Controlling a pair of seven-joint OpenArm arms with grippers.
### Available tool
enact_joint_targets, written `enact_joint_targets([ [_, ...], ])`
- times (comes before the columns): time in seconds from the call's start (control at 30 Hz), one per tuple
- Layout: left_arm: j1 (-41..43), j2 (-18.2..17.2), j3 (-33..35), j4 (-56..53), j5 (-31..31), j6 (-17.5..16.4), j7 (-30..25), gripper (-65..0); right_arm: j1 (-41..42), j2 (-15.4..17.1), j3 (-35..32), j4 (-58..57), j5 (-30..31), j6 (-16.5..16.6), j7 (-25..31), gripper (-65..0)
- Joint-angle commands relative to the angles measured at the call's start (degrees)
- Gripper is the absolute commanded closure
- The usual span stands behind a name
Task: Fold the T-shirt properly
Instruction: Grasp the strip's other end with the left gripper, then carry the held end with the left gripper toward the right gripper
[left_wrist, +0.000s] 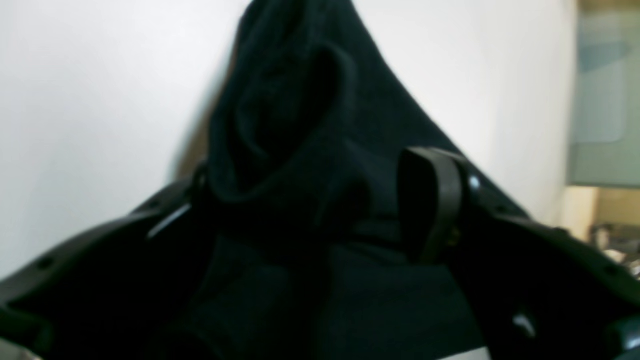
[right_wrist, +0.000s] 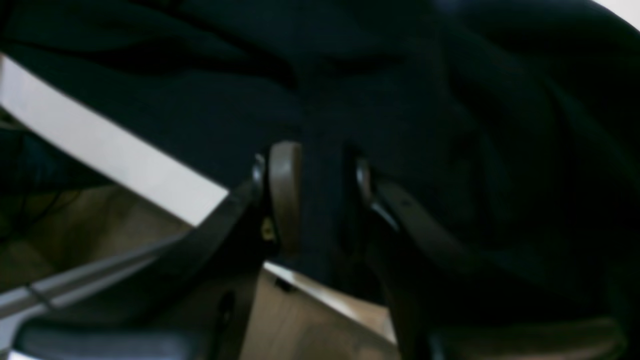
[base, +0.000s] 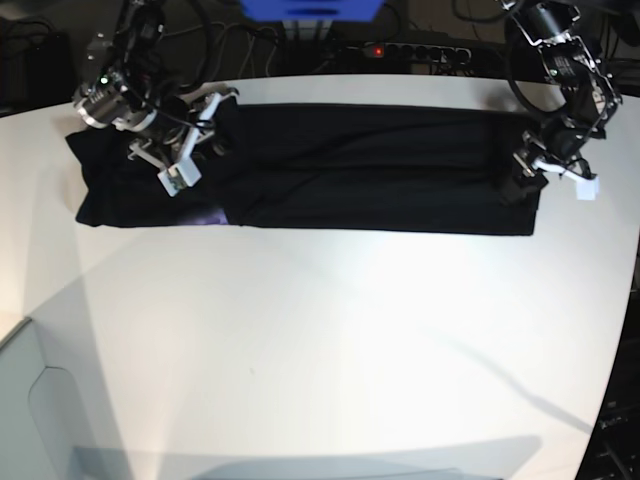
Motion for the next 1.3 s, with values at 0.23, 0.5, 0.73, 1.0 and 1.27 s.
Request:
enact_joint_targets([
  [0.23, 0.65, 0.01, 0.45, -3.13, 5.54, 1.71, 3.49, -44.8, 0.14, -0.14, 0.04, 0.87, 0.85, 1.04, 0.93, -15.0],
  [0.5, -0.14, 0.1, 0.36, -3.48, 5.54, 1.71, 3.49, -18.6, 0.14, -0.14, 0.13, 0.87, 0.85, 1.04, 0.93, -15.0],
  [0.73, -1.64, 0.63, 0.36, -3.66, 5.54, 1.71, 3.49, -0.1, 0.14, -0.14, 0.13, 0.87, 0.85, 1.04, 0.93, -15.0],
  [1.0, -0.94, 3.8, 0.45, 5.13, 0.88, 1.53, 3.93, -0.3, 0.23, -0.14, 0.13, 0.87, 0.94, 1.04, 0.93, -15.0],
  [1.27, 1.79, 6.96, 0.62, 18.15, -1.5, 1.53, 5.25, -0.3, 0.84, 0.03, 0.22, 0.87, 0.94, 1.04, 0.93, -15.0],
])
